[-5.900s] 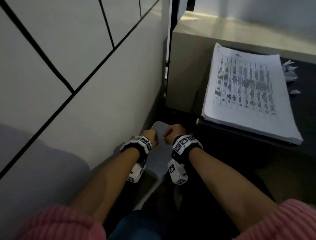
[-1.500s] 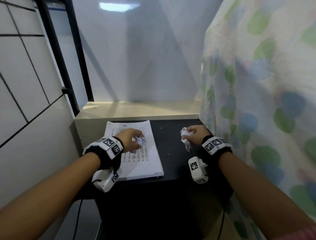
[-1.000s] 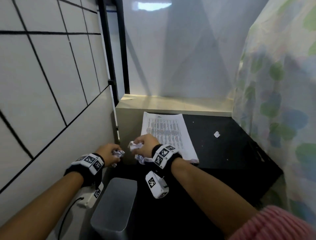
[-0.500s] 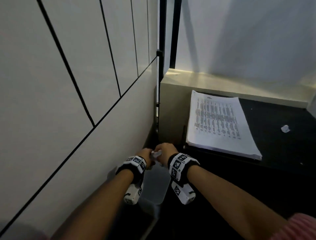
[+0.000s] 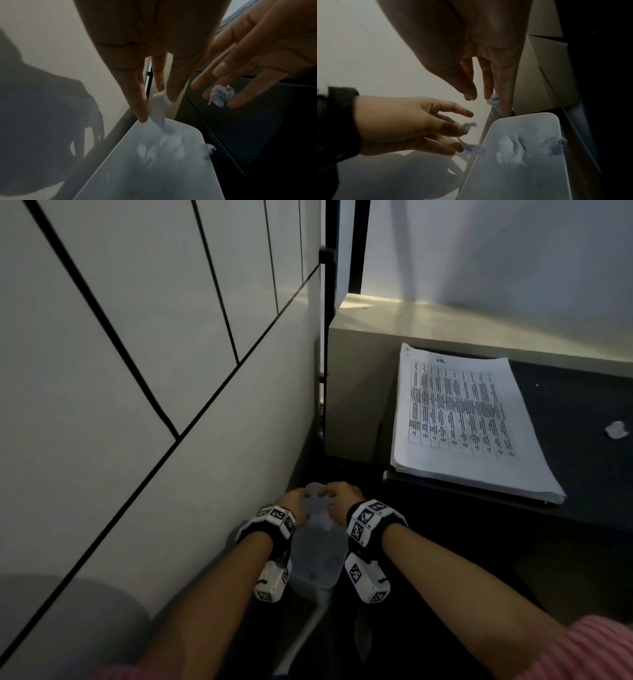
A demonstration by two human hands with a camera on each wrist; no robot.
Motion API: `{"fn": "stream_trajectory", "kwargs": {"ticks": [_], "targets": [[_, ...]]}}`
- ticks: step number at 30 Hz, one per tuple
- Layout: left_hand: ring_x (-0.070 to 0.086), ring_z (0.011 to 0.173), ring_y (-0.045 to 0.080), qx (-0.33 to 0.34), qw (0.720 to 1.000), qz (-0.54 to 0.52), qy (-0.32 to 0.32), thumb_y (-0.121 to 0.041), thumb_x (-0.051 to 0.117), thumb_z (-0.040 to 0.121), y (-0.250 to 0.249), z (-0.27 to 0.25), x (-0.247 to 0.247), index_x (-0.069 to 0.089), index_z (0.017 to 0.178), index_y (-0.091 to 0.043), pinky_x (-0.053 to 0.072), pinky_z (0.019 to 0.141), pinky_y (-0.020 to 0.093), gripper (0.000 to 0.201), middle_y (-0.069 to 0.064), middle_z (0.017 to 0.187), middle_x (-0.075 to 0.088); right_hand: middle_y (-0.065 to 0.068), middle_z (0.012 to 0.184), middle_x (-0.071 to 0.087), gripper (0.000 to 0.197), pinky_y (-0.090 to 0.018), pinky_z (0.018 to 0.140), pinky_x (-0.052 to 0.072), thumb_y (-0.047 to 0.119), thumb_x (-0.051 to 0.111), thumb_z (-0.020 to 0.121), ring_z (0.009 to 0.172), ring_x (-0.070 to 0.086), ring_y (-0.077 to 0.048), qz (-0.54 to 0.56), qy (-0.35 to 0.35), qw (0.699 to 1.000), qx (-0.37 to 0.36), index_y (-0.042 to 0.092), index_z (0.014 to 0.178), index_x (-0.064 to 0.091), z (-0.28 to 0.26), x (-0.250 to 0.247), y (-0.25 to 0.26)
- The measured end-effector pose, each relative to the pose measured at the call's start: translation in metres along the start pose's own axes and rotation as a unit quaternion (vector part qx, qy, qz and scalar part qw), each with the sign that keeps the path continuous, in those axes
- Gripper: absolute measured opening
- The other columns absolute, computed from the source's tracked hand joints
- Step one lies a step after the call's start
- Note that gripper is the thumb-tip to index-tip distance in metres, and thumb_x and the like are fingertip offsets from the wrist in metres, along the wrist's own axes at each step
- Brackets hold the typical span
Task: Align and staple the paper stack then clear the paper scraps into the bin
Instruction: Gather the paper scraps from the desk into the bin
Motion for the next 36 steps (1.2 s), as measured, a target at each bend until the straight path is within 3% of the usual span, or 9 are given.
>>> {"fn": "stream_trajectory", "kwargs": {"ticks": [11,16,18,21,26,29,31,33,36], "targets": [[0.059,0.115,0.03,-0.001,0.998,0.045,-0.032,-0.013,0.055,0.089,-0.017,-0.015,-0.025,0.061,0.121,-0.01,0.047,0.09,0.028,0.033,0.014,0.125,0.063,-0.011,0.118,0.065,0.038,-0.026,0.092,0.049,-0.007,0.049,0.086,0.112,0.06,-0.023,0.068,-0.024,0.994,-0.08,0.012,0.114,0.066,-0.032,-0.015,0.01],[0.064,0.107,0.03,0.015,0.997,0.028,-0.077,-0.01,0.055,0.087,-0.038,-0.028,-0.05,0.069,0.11,-0.008,0.05,0.089,0.03,0.026,0.013,0.115,0.069,-0.011,0.116,0.065,0.043,-0.031,0.087,0.052,-0.008,0.043,0.086,0.093,0.058,-0.014,0.084,-0.049,0.983,-0.154,0.012,0.116,0.065,-0.075,-0.052,0.015],[0.065,0.108,0.028,0.032,0.995,0.022,-0.093,-0.009,0.056,0.085,-0.05,-0.033,-0.057,0.07,0.107,-0.01,0.049,0.092,0.03,0.026,0.012,0.114,0.07,-0.01,0.109,0.064,0.043,-0.038,0.084,0.055,-0.01,0.043,0.086,0.086,0.059,-0.017,0.113,-0.067,0.977,-0.166,0.011,0.115,0.064,-0.093,-0.07,0.012],[0.066,0.104,0.026,0.064,0.99,0.005,-0.127,-0.013,0.059,0.085,-0.076,-0.039,-0.067,0.071,0.105,-0.01,0.048,0.089,0.027,0.023,0.012,0.108,0.073,-0.003,0.095,0.06,0.041,-0.037,0.077,0.057,-0.012,0.041,0.086,0.08,0.06,-0.02,0.169,-0.086,0.968,-0.167,0.009,0.114,0.063,-0.116,-0.101,0.001],[0.066,0.099,0.027,0.14,0.973,-0.016,-0.184,-0.013,0.062,0.085,-0.147,-0.052,-0.083,0.069,0.102,-0.006,0.038,0.077,0.018,0.019,0.014,0.101,0.072,-0.003,0.096,0.06,0.035,-0.034,0.075,0.056,-0.009,0.045,0.087,0.079,0.059,-0.021,0.183,-0.161,0.959,-0.143,0.016,0.103,0.065,-0.146,-0.171,-0.041],[0.065,0.097,0.028,0.192,0.964,-0.001,-0.184,-0.015,0.062,0.086,-0.199,-0.057,-0.085,0.068,0.099,-0.006,0.042,0.076,0.022,0.018,0.012,0.097,0.07,0.001,0.09,0.06,0.031,-0.034,0.076,0.053,-0.006,0.047,0.087,0.081,0.057,-0.02,0.155,-0.222,0.957,-0.101,0.014,0.102,0.067,-0.154,-0.214,-0.079],[0.065,0.096,0.027,0.222,0.96,0.02,-0.169,-0.018,0.061,0.087,-0.232,-0.057,-0.08,0.067,0.099,-0.008,0.045,0.076,0.025,0.017,0.008,0.09,0.067,0.001,0.088,0.062,0.033,-0.03,0.074,0.05,-0.005,0.046,0.084,0.083,0.057,-0.019,0.129,-0.266,0.953,-0.069,0.02,0.091,0.068,-0.159,-0.238,-0.106],[0.064,0.099,0.025,0.25,0.956,0.055,-0.145,-0.02,0.06,0.088,-0.264,-0.056,-0.071,0.066,0.102,-0.01,0.048,0.08,0.028,0.019,0.007,0.097,0.068,-0.005,0.096,0.067,0.035,-0.029,0.08,0.051,-0.003,0.046,0.083,0.092,0.062,-0.019,0.088,-0.29,0.953,-0.029,0.022,0.088,0.069,-0.164,-0.258,-0.13],[0.063,0.104,0.024,0.284,0.946,0.112,-0.106,-0.021,0.057,0.091,-0.308,-0.054,-0.053,0.066,0.11,-0.011,0.049,0.089,0.03,0.024,0.008,0.112,0.069,-0.008,0.11,0.069,0.034,-0.027,0.095,0.049,-0.001,0.048,0.083,0.107,0.063,-0.022,0.015,-0.295,0.955,0.033,0.014,0.104,0.071,-0.173,-0.285,-0.16]]}}
Point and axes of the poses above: each hand's wrist, its own z-axis towards the middle knuckle, its own x-axis out of the palm, y = z × x, the point moved 2 cm from there along z, towards the middle knuckle
